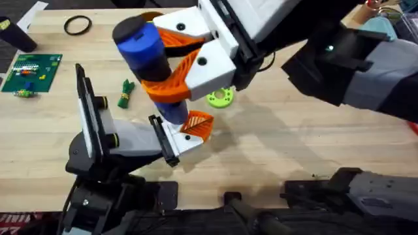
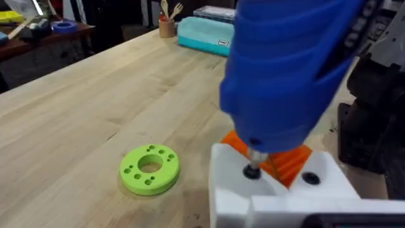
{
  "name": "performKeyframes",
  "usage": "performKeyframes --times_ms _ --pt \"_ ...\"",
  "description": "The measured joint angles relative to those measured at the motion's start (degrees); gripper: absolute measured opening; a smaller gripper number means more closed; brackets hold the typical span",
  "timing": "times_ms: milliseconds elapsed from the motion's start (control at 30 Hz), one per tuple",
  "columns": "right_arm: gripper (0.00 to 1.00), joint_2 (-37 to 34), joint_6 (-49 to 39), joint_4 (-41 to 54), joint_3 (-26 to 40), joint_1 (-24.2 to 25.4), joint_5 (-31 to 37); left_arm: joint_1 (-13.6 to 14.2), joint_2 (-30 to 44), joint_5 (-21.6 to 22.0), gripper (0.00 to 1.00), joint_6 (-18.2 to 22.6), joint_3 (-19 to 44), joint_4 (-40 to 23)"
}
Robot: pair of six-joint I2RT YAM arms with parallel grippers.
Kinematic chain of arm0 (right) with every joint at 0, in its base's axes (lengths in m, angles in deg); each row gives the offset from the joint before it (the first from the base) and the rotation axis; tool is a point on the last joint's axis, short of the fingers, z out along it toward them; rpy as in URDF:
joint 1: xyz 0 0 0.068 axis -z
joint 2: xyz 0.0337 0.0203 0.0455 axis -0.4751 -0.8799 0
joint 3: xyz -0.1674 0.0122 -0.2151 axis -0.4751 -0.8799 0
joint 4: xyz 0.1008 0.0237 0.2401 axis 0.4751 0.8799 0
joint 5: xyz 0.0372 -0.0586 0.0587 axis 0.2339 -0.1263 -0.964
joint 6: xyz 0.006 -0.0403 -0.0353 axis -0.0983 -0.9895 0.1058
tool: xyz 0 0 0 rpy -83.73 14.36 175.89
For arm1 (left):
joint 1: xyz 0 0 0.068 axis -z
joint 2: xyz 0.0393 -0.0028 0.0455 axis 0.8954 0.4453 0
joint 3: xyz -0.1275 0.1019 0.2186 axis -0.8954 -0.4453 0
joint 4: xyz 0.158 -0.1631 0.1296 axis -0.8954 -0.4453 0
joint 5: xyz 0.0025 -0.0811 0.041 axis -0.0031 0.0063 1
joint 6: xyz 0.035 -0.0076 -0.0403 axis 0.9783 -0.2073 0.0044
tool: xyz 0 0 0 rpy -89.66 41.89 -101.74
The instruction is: Pick up the gripper from the table and insert it into the empty holder that is missing its gripper. Then pick up a screw, insert it into the mounting hole, and use the screwdriver to tighten it. Finally, clean up the table by picking up the vegetable and placing it into the bucket.
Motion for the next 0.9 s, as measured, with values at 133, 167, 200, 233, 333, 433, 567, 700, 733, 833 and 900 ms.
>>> performKeyframes --times_ms 133,167,200,233,333,433,567,700,733,833,900 --pt "0.104 -0.3 0.0 0.0 0.0 0.0 0.0 0.0 0.0 0.0 0.008 0.0 0.0 0.0" --pt "0.104 -0.5 0.0 0.0 0.0 0.0 0.0 0.0 0.0 0.0 0.008 0.0 0.0 0.0" --pt "0.105 -0.6 0.0 0.0 0.0 0.0 0.0 0.0 0.0 0.0 0.008 0.0 0.0 0.0" --pt "0.105 -0.6 0.0 -0.1 0.0 0.0 0.0 0.0 0.0 0.0 0.008 0.0 0.0 0.0" --pt "0.105 -0.6 0.0 -0.1 0.0 0.0 0.0 0.0 0.0 0.0 0.008 0.0 0.0 0.0" --pt "0.103 -0.6 0.0 0.0 0.0 0.0 0.0 0.0 0.0 0.0 0.008 0.0 0.0 0.0" --pt "0.103 -0.6 0.0 0.0 0.0 0.0 0.0 0.0 0.0 0.0 0.008 0.0 0.0 0.0" --pt "0.103 -0.6 0.0 0.0 0.0 0.0 0.0 0.0 0.0 0.0 0.008 0.0 0.0 0.0" --pt "0.105 -0.6 0.0 0.0 0.0 0.0 0.0 0.0 0.0 0.0 0.008 0.0 0.0 0.0" --pt "0.104 -0.6 0.0 0.0 0.0 0.0 0.0 0.0 0.0 0.0 0.008 0.0 0.0 0.0" --pt "0.104 -0.6 0.0 -0.3 0.0 0.0 0.0 0.0 0.0 0.0 0.008 0.0 0.0 0.0"
